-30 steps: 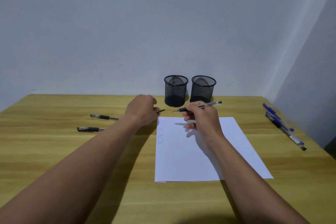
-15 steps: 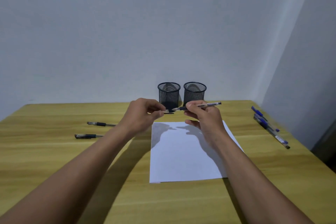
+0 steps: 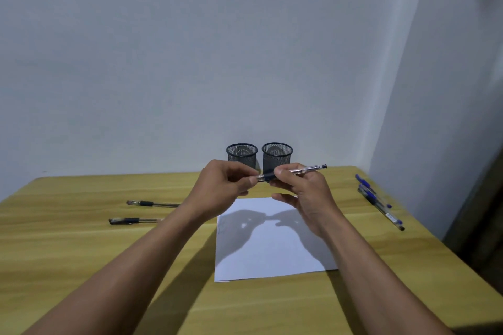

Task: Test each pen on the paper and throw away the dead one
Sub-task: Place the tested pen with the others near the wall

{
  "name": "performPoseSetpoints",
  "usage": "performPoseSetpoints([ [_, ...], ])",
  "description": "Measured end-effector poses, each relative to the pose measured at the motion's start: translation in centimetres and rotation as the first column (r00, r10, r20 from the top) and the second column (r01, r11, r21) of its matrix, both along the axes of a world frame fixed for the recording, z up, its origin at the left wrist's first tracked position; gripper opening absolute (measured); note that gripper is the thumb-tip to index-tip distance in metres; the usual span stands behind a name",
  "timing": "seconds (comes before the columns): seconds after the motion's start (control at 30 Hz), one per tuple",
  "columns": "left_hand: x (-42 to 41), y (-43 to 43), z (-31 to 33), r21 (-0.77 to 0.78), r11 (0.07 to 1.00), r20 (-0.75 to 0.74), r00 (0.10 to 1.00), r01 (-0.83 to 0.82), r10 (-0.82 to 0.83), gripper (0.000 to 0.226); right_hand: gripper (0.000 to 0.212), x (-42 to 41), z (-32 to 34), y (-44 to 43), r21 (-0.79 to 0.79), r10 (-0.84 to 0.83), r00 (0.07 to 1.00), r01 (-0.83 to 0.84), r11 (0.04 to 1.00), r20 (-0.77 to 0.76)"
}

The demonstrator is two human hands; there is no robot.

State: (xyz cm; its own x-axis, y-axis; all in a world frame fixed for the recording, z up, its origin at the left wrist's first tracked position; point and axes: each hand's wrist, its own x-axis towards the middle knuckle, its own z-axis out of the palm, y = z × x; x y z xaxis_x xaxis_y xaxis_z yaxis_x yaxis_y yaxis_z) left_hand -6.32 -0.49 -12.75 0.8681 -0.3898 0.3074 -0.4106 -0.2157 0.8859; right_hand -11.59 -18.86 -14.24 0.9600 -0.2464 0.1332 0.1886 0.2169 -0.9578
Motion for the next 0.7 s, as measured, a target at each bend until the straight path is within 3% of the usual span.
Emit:
performPoseSetpoints([
  [0.17,-1.2,-0.7,0.6,-0.257,0.966,-0.160,0.986,-0.001,-0.042,0.011,0.007,-0.4,0.4,0.4,0.130,0.017,1.000,-0.018,0.991,0.015],
  [0.37,-1.4,-0.9,0.7,-0.280,0.959,-0.181,0.983,-0.031,-0.021,0.014,0.002,-0.5,0.1,0.9,0.161,0.023,1.000,-0.022,0.987,-0.006],
  [0.5,-0.9,-1.1,0.4,-0.277,0.959,-0.212,0.977,-0.063,0.002,0.012,0.007,-0.8,0.4,0.2,0.115,0.075,0.996,-0.070,0.991,-0.041],
  [0.6,-0.2,-1.1,0.5,-0.294,0.952,-0.238,0.971,-0.086,0.015,0.011,0.006,-1.3,0.8,-1.6,0.060,0.021,0.999,-0.018,0.998,-0.049],
  [0.7,0.2,-1.7,0.5,-0.276,0.959,-0.239,0.971,-0.067,-0.001,0.012,0.008,-1.9,1.0,-4.0,-0.167,-0.072,0.997,0.067,0.984,-0.024],
])
